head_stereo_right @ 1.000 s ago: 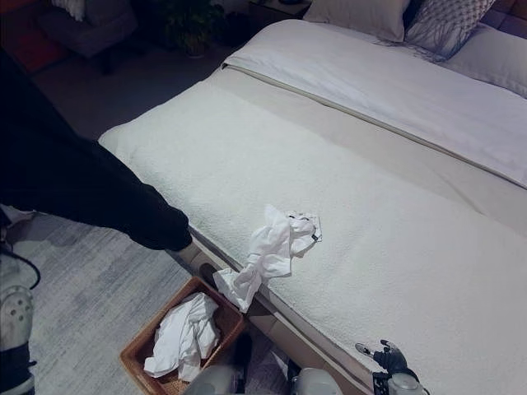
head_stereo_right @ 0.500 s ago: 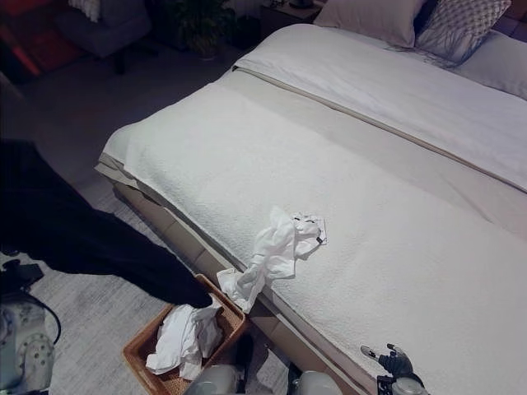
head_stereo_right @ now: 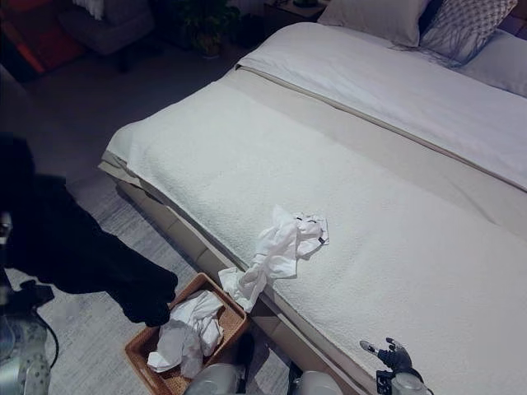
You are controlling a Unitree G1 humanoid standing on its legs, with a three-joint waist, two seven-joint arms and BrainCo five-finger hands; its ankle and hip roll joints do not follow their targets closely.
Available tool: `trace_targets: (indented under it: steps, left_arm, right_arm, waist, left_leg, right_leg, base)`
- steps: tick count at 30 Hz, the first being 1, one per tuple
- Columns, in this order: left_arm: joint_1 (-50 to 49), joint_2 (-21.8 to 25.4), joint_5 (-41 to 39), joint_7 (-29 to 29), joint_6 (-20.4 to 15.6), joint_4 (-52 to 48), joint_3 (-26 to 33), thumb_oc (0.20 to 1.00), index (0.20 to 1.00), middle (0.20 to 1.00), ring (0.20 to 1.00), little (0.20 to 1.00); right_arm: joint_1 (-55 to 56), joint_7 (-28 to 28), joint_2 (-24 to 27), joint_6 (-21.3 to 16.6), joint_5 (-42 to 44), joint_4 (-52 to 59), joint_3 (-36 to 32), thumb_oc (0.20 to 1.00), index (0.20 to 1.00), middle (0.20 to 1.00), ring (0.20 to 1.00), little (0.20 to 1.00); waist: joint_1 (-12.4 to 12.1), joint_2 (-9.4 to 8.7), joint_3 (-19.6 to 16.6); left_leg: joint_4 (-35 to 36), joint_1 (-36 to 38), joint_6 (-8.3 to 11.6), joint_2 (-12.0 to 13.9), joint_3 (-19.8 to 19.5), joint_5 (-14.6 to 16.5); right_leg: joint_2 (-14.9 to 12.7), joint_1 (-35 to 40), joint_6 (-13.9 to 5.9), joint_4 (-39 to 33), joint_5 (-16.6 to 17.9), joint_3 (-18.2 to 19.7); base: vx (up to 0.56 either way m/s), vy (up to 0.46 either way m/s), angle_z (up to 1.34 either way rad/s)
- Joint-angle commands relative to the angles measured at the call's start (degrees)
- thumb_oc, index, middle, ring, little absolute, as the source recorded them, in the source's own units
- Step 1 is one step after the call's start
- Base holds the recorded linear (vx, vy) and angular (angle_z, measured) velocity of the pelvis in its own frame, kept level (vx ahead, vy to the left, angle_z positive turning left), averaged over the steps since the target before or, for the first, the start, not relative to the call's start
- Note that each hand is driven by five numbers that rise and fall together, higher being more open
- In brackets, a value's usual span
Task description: Pick up clothes into the bucket
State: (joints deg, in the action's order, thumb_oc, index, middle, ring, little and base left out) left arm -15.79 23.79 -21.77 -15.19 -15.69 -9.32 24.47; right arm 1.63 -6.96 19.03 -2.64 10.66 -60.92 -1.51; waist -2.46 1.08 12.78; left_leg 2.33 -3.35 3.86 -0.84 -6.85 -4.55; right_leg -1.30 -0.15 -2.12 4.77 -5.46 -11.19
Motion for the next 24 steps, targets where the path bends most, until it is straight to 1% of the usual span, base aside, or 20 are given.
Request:
trace_targets:
  steps: [1, 2, 3, 5, 7, 8, 10, 11, 12, 16, 19, 24]
  left_arm:
    - [0.3, 2.8, 1.9, 1.7, -1.7, -2.2, 0.6, 0.2, 0.2, 0.2, 0.2, 0.2]
    - [0.0, 2.9, 2.2, 3.1, -0.6, 0.7, -1.4, 0.2, 0.2, 0.2, 0.2, 0.2]
    - [0.1, 3.0, 2.2, 3.1, -0.7, 0.9, -1.5, 0.2, 0.2, 0.2, 0.2, 0.2]
    - [0.0, 3.2, 2.8, 4.2, 0.6, 4.5, -3.5, 0.2, 0.2, 0.2, 0.2, 0.2]
    - [0.1, 4.6, 7.1, 4.9, 2.8, 11.3, -6.2, 0.2, 0.2, 0.2, 0.2, 0.2]
    - [0.3, 4.9, 8.4, 4.7, 3.2, 13.2, -6.7, 0.2, 0.2, 0.2, 0.2, 0.2]
    - [0.5, 4.9, 8.5, 4.9, 3.5, 15.3, -7.2, 0.2, 0.2, 0.2, 0.2, 0.2]
    - [1.4, 4.6, 10.0, 4.6, 4.2, 19.8, -8.5, 0.2, 0.2, 0.2, 0.2, 0.2]
    - [1.5, 4.7, 10.0, 4.5, 4.2, 19.9, -8.6, 0.2, 0.2, 0.2, 0.2, 0.2]
    - [3.8, 4.0, 10.3, 4.4, 5.1, 27.7, -11.0, 0.2, 0.2, 0.2, 0.2, 0.2]
    - [5.1, 3.6, 10.3, 3.7, 5.4, 30.0, -12.1, 0.2, 0.2, 0.2, 0.2, 0.2]
    - [6.1, 3.1, 9.6, 2.7, 5.2, 29.9, -12.4, 0.2, 0.2, 0.2, 0.2, 0.2]
  right_arm:
    - [-1.2, -1.3, 1.2, -1.8, -1.4, 2.2, 0.6, 1.0, 1.0, 1.0, 1.0, 1.0]
    - [-1.2, -1.2, 1.5, -1.7, -1.5, 2.5, 0.5, 1.0, 1.0, 1.0, 1.0, 1.0]
    - [-1.2, -1.2, 1.6, -1.7, -1.5, 2.5, 0.4, 1.0, 1.0, 1.0, 1.0, 1.0]
    - [-1.0, -1.2, 1.9, -1.6, -1.7, 3.2, 0.4, 1.0, 1.0, 1.0, 1.0, 1.0]
    - [-0.8, -1.0, 2.3, -1.5, -2.1, 4.5, 0.3, 1.0, 1.0, 1.0, 1.0, 1.0]
    - [-0.7, -1.0, 2.4, -1.5, -2.2, 4.9, 0.2, 1.0, 1.0, 1.0, 1.0, 1.0]
    - [-0.7, -1.1, 2.6, -1.4, -2.3, 5.1, -0.1, 1.0, 1.0, 1.0, 1.0, 1.0]
    - [-0.7, -1.3, 2.8, -1.4, -2.5, 5.0, -0.1, 1.0, 1.0, 1.0, 1.0, 1.0]
    - [-0.7, -1.3, 2.8, -1.4, -2.5, 5.0, -0.2, 1.0, 1.0, 1.0, 1.0, 1.0]
    - [-1.0, -1.9, 3.3, -1.3, -2.8, 5.7, -0.4, 1.0, 1.0, 1.0, 1.0, 1.0]
    - [-1.4, -2.5, 3.5, -1.4, -2.8, 5.8, -0.5, 1.0, 1.0, 1.0, 1.0, 1.0]
    - [-1.7, -3.0, 3.2, -1.4, -2.9, 5.2, -0.4, 1.0, 1.0, 1.0, 1.0, 1.0]
  waist:
    - [0.8, -2.85, 0.2]
    - [0.9, -2.81, 0.6]
    - [0.9, -2.79, 0.6]
    - [1.2, -2.74, 0.9]
    - [1.7, -2.68, 1.4]
    - [1.8, -2.7, 1.5]
    - [1.9, -2.72, 1.6]
    - [2.2, -2.81, 1.9]
    - [2.1, -2.8, 1.9]
    - [2.7, -3.0, 2.5]
    - [3.0, -3.12, 3.0]
    - [3.0, -3.18, 2.9]
  left_leg:
    - [-7.7, -0.7, 0.35, 0.9, 0.6, 7.7]
    - [-7.8, -0.9, 0.32, 0.8, 0.6, 7.6]
    - [-7.8, -0.9, 0.32, 0.8, 0.6, 7.6]
    - [-7.9, -1.2, 0.27, 0.8, 0.7, 7.5]
    - [-8.2, -1.7, 0.18, 0.8, 1.1, 7.4]
    - [-8.3, -1.8, 0.16, 0.9, 1.2, 7.5]
    - [-8.5, -2.1, 0.12, 0.8, 1.3, 7.5]
    - [-8.7, -2.4, 0.07, 0.8, 1.4, 7.5]
    - [-8.7, -2.4, 0.07, 0.8, 1.4, 7.5]
    - [-8.8, -3.1, -0.01, 0.9, 1.8, 7.2]
    - [-8.8, -3.6, 0.01, 0.9, 1.8, 7.0]
    - [-8.3, -3.6, -0.02, 1.1, 1.9, 6.8]
  right_leg:
    - [-6.4, -0.7, -4.97, -1.1, 2.3, 0.4]
    - [-6.4, -1.1, -5.01, -0.9, 2.4, 0.5]
    - [-6.4, -1.1, -5.01, -0.9, 2.4, 0.5]
    - [-6.5, -1.4, -5.06, -0.8, 2.5, 0.6]
    - [-6.6, -2.3, -5.15, -0.2, 2.6, 1.0]
    - [-6.6, -2.5, -5.19, 0.0, 2.5, 1.0]
    - [-6.6, -2.8, -5.24, 0.2, 2.6, 1.1]
    - [-6.6, -3.3, -5.31, 0.4, 2.6, 1.3]
    - [-6.6, -3.3, -5.31, 0.4, 2.6, 1.4]
    - [-6.5, -4.4, -5.41, 0.8, 2.8, 1.9]
    - [-6.4, -5.1, -5.43, 0.8, 2.9, 1.9]
    - [-6.3, -5.4, -5.56, 0.7, 3.1, 2.2]
  base:
    - [-0.03, 0.014, 0.04]
    - [-0.02, 0.011, 0.04]
    - [0.0, 0.0, 0.0]
    - [-0.02, 0.016, -0.01]
    - [-0.03, 0.032, -0.01]
    - [0.0, 0.0, 0.0]
    - [-0.01, 0.008, -0.02]
    - [0.0, 0.0, 0.0]
    - [0.0, 0.0, 0.0]
    - [-0.02, 0.018, -0.05]
    - [-0.01, 0.005, -0.01]
    - [0.0, 0.0, 0.0]
